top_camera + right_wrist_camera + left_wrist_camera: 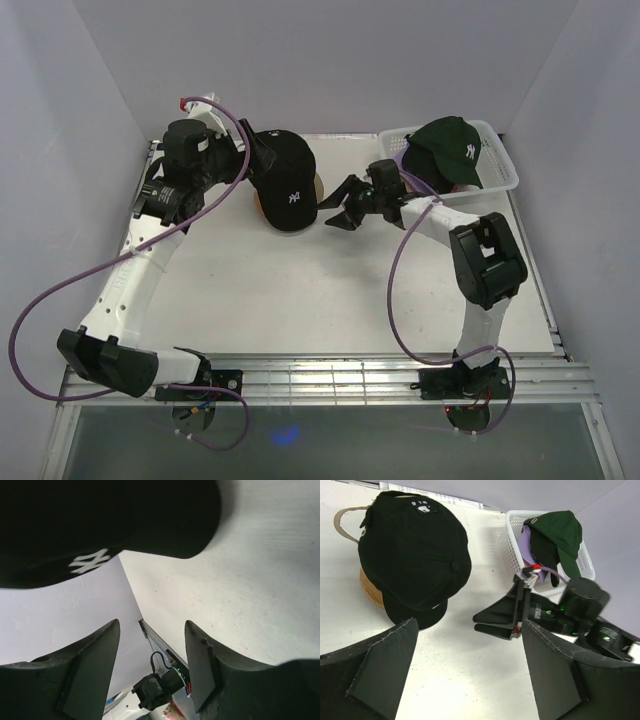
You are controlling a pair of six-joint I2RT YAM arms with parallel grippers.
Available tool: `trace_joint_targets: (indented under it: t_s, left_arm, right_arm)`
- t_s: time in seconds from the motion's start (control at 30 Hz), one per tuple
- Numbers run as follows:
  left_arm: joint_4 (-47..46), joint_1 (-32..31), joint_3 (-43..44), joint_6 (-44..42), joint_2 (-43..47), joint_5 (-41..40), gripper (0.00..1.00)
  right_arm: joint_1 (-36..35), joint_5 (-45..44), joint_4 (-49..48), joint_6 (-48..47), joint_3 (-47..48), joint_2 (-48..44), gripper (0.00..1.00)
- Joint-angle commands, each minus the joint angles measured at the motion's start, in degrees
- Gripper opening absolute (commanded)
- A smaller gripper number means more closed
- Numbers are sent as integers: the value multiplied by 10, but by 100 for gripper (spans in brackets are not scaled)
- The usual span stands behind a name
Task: Stack the hats
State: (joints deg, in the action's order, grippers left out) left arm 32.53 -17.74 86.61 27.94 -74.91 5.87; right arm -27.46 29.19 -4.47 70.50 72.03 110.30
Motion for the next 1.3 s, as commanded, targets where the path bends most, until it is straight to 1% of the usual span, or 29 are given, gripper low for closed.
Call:
trace_joint_targets:
  t_s: [0.0,0.1,0.2,0.23,0.3,0.33,0.4,0.43,0.53,0.63,0.77,0.93,1.03,1.17,1.27]
  left_arm:
    - [-3,3,17,-5,-2,14,94]
    - [-3,4,27,-3,-1,22,94]
    - [1,4,40,-3,-5,34,94]
    - [2,4,43,-2,-6,39,94]
    - [4,4,50,-1,-5,50,94]
    - [4,3,51,-1,-5,54,94]
    - [5,3,54,1,-3,61,94]
    - [5,3,54,3,-2,66,94]
    - [0,4,51,10,2,81,94]
    - [-7,4,45,15,3,89,94]
    - [-10,4,44,16,2,96,94]
    - [-14,4,37,13,5,98,94]
    - [-16,4,32,14,5,100,94]
    - [-17,4,36,13,3,99,94]
    - [-12,4,42,12,0,97,94]
  right_arm:
    - [7,-19,64,-62,31,-82,61]
    - [21,-27,82,-80,15,-129,61]
    - [57,-14,82,-79,10,-157,60]
    - [89,-7,89,-79,18,-171,60]
    - [129,7,100,-82,28,-191,61]
    - [176,13,112,-83,42,-196,60]
    - [223,32,122,-74,51,-209,60]
    - [265,37,121,-67,52,-213,60]
    - [346,44,124,-47,65,-210,60]
    - [393,39,122,-21,65,-204,60]
    - [423,29,121,-6,45,-208,59]
    - [442,7,110,2,-17,-234,59]
    - [446,-5,109,-8,-49,-240,63]
    - [450,-6,55,-2,-84,-230,66]
    - [450,-14,28,3,-87,-218,68]
